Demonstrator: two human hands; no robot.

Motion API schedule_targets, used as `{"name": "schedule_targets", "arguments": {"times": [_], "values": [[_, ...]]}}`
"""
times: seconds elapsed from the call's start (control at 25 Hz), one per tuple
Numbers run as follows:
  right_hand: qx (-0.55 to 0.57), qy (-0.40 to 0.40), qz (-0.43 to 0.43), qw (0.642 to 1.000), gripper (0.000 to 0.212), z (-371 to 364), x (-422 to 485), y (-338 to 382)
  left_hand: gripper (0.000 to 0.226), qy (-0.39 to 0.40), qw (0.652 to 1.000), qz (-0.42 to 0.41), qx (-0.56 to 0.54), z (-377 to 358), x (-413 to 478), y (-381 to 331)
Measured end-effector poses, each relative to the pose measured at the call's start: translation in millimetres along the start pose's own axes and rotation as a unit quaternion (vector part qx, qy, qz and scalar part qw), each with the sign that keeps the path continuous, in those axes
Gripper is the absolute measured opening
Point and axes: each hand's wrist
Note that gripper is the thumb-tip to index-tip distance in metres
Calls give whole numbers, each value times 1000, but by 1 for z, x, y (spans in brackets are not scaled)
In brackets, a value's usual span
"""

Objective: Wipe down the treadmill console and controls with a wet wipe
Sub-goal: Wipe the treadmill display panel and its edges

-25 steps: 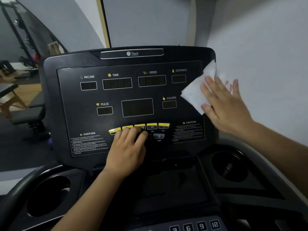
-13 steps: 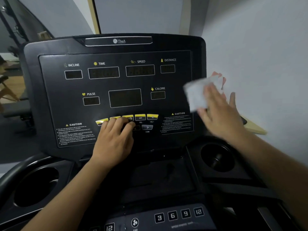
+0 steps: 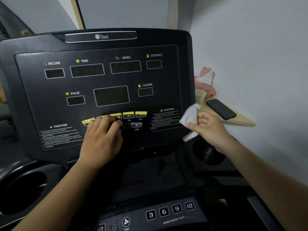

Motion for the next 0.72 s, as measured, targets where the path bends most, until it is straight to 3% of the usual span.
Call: {"name": "schedule_targets", "arguments": {"times": [0.12, 0.32, 0.44, 0.56, 0.72], "values": [[68, 21, -4, 997, 49, -5, 22, 24, 18, -2, 1000, 6, -6, 0, 1, -1], [188, -56, -74, 978, 36, -40, 6, 21, 18, -4, 1000, 10, -6, 0, 1, -2], [280, -23, -152, 948, 34, -58, -24, 2, 18, -5, 1000, 10, -2, -1, 1, -2], [414, 7, -219, 883, 38, -50, -12, 17, 17, -6, 1000, 11, -6, 0, 1, -2], [606, -42, -260, 750, 56, -41, 8, 34, 16, -4, 1000, 11, -9, 1, 2, -2]]}}
Point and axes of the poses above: each hand's wrist, its own x-axis towards the middle knuckle, its own z-axis out of the back of the hand, y = z × x, and after that the axes turned 7 degrees about -z, right-handed
